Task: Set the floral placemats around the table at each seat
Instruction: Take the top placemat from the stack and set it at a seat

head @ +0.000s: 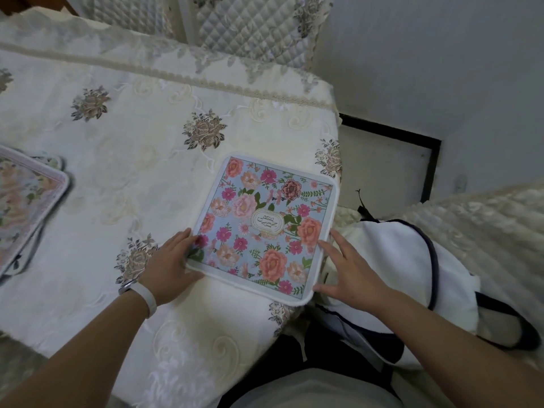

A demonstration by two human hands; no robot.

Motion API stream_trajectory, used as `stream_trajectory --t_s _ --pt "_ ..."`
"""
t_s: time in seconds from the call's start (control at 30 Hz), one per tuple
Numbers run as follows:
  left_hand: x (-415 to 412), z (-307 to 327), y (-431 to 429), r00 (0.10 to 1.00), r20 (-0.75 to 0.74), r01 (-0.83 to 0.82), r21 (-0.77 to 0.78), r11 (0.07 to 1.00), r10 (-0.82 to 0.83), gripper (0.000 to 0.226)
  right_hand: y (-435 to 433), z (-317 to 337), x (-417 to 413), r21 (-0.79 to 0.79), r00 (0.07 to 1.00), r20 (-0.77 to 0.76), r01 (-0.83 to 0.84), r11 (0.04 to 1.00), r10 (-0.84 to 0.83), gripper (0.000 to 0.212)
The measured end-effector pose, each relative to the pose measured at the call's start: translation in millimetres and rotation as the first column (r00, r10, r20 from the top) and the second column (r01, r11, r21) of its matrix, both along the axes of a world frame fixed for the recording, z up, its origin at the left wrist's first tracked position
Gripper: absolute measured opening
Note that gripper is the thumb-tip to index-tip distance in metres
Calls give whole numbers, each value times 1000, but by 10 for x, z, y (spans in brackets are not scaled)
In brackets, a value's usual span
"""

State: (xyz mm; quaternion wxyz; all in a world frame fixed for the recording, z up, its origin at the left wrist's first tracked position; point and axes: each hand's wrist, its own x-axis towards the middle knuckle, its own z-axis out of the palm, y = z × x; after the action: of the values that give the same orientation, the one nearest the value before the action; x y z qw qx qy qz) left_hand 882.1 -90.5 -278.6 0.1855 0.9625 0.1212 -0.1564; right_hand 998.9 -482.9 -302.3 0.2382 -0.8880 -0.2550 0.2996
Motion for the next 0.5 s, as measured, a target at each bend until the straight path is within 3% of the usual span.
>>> stream_trajectory --t_s 0.33,0.5 --pt "19 -31 6 1000 9 6 -6 1000 -6 90 -12 0 16 1 999 26 24 1000 -24 101" --pt "-6 14 -106 998 -16 -68 -5 998 68 84 -12 40 48 6 999 26 30 1000 -30 92"
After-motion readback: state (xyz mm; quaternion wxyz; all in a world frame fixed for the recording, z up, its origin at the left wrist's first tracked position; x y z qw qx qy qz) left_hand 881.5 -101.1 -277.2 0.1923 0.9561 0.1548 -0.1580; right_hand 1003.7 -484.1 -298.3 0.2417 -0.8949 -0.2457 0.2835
